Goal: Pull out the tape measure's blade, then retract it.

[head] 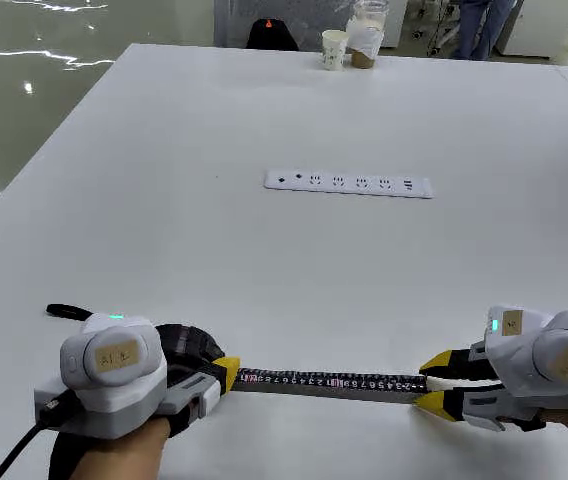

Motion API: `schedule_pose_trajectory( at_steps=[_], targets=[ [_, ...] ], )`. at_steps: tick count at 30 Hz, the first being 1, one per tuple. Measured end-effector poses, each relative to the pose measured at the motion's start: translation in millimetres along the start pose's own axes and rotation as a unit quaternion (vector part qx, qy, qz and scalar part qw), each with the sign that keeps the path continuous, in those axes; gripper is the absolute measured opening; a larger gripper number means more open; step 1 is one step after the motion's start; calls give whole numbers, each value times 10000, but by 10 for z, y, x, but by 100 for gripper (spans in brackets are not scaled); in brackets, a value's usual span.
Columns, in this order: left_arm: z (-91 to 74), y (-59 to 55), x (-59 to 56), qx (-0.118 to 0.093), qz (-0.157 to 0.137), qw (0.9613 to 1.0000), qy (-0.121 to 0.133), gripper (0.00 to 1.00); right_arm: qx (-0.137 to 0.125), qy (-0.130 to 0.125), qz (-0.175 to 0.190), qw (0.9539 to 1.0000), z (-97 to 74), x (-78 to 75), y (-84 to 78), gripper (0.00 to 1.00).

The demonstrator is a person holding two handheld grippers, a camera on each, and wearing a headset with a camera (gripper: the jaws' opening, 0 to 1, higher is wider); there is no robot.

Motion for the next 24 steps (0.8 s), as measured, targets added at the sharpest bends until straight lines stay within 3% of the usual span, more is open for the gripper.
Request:
schedule_pose_trajectory(
  at_steps=[12,24],
  targets=[
    [50,9,62,25,-72,9999,71,60,-32,142,-58,9999,29,-3,-29,12],
    [97,-11,70,128,-33,9998,120,62,-91,184,-44,9998,27,2,-24,11]
  ],
)
Point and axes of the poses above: the centre of the closed fingertips' face, and the gripper's own axes: z roughly forward along the fingers, x roughly to its left, y roughly out of its top, the point moved 2 cm from there along -z, roughly backward along the fingers, and after that the axes turned 7 degrees about -y, right-handed, at the moved point
